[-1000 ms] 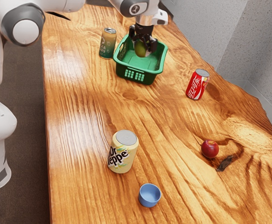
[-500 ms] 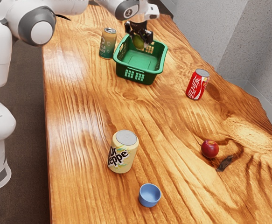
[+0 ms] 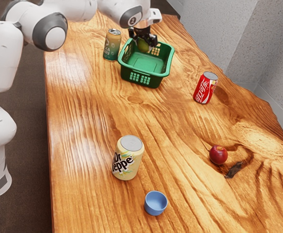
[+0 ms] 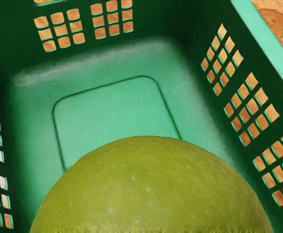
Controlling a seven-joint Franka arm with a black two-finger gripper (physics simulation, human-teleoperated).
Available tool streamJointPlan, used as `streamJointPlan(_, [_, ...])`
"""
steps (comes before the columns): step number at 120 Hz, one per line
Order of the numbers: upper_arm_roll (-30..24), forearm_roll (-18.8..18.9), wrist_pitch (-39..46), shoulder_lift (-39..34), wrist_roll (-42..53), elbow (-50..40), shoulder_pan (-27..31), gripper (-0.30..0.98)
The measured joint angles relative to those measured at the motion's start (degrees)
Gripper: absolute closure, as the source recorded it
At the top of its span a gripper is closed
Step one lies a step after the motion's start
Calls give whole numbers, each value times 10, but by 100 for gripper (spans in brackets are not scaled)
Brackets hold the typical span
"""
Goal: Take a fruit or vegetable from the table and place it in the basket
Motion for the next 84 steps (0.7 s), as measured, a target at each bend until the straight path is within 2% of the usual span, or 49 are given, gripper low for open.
streamJointPlan(25, [-2, -4, 18, 56, -1, 56, -4, 26])
streamJointPlan(64, [1, -28, 19, 45, 6, 54, -8, 6])
streamJointPlan(66, [2, -26, 10, 28, 6, 51, -11, 6])
streamJointPlan(72, [-10, -13, -60, -93, 7, 19, -43, 5])
streamJointPlan(74, [-33, -10, -93, -142, 7, 12, -48, 4])
streamJointPlan(79, [-130, -16, -195, -237, 6, 49, -49, 4])
streamJointPlan(84, [-185, -48, -280, -268, 6, 73, -113, 4])
